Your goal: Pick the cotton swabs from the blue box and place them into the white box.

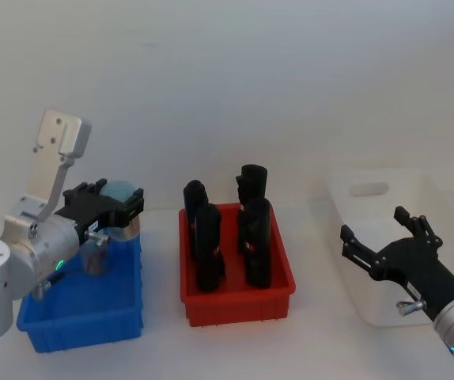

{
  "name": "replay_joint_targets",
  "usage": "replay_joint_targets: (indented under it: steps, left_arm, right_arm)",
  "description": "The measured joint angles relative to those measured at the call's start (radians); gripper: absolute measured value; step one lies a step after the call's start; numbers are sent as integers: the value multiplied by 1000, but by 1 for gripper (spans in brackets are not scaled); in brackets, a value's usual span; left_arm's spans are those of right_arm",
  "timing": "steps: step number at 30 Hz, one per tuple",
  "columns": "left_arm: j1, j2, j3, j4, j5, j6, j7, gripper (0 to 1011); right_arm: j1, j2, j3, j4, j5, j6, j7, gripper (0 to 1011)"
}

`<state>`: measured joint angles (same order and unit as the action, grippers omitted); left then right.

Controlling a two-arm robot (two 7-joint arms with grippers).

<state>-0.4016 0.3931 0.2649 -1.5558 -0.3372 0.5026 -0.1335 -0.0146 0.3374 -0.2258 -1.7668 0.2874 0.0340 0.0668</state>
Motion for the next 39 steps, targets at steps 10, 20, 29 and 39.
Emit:
replay_joint_targets:
  steps: [10,20,29,39]
  left_arm:
    - [-43,2,0,-42,14,72,-116,661]
    - [-99,-5,8,-43,21,125,-256,661]
    - [-147,-18,19,-20,20,151,-369,661]
    - [-179,-28,27,-2,16,168,-439,661]
  right_arm:
    - [0,0,0,0,0,0,0,1002]
    - [0,0,0,0,0,0,0,1002]
    - [0,0,0,0,0,0,0,1002]
    - [0,0,0,0,0,0,0,1002]
